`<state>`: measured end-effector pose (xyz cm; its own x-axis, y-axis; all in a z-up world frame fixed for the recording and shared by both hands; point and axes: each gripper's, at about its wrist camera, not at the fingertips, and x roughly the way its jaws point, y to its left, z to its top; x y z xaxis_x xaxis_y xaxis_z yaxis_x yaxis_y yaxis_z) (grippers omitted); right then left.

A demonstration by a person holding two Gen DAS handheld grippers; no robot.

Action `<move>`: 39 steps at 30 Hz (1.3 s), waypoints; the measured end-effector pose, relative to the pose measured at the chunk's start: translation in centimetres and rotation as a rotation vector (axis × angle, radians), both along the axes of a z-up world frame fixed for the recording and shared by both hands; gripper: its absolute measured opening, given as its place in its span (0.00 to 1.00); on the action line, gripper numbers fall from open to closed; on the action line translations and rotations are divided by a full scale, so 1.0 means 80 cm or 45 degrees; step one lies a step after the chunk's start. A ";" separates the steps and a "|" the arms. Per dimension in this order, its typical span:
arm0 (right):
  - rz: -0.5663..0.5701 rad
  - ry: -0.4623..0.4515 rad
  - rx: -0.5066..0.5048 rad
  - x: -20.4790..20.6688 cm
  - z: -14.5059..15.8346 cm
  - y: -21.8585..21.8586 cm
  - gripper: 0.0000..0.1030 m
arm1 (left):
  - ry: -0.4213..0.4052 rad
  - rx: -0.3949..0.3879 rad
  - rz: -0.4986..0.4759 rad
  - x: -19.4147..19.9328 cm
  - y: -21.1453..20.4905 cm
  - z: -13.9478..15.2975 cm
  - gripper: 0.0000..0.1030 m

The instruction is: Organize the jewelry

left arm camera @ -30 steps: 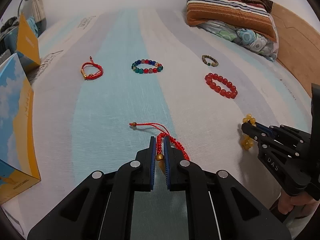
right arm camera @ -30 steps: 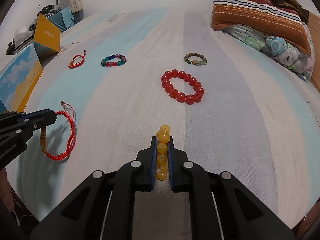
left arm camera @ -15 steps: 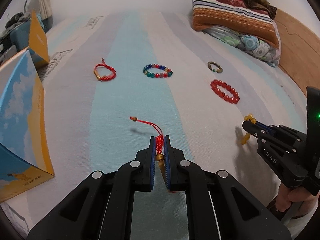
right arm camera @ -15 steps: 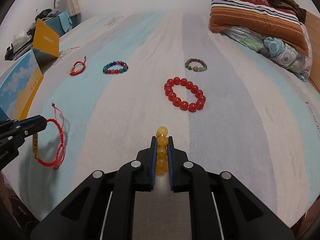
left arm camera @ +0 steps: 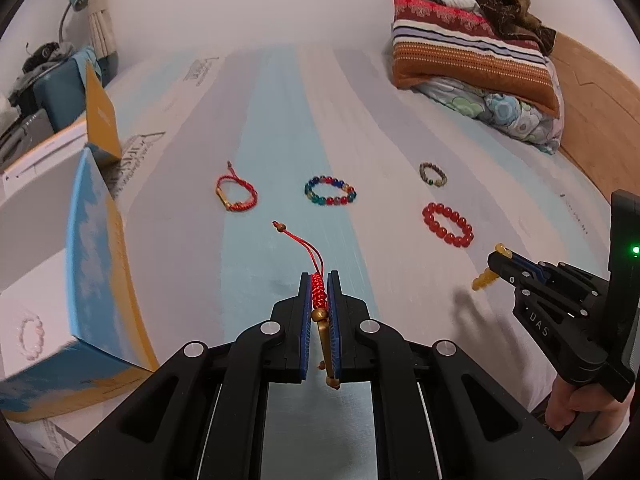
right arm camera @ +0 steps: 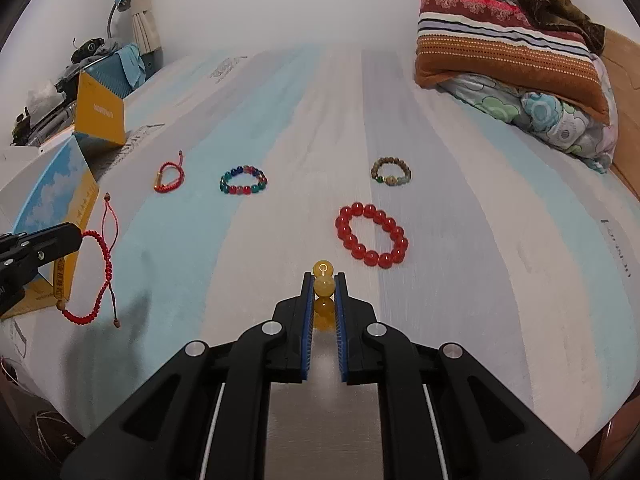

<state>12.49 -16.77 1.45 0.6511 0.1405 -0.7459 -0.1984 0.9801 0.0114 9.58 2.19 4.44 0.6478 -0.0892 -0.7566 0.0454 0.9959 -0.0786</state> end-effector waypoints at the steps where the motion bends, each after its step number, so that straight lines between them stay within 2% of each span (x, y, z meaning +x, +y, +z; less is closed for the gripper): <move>1: 0.000 -0.002 0.001 0.000 0.004 0.001 0.09 | -0.001 0.000 0.001 0.000 0.001 0.003 0.07; 13: 0.029 0.015 0.037 0.003 0.041 0.018 0.09 | -0.024 0.018 0.025 -0.004 0.023 0.040 0.07; 20: 0.063 0.008 0.049 0.005 0.058 0.046 0.09 | -0.057 0.026 0.049 -0.009 0.046 0.064 0.07; 39: 0.241 -0.047 0.077 0.001 0.118 0.180 0.09 | -0.117 0.019 0.179 -0.036 0.139 0.104 0.07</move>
<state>12.60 -2.34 10.85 0.6357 0.3064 -0.7085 -0.3802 0.9231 0.0581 6.67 13.32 12.79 0.7197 0.0181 -0.6940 -0.0881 0.9940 -0.0654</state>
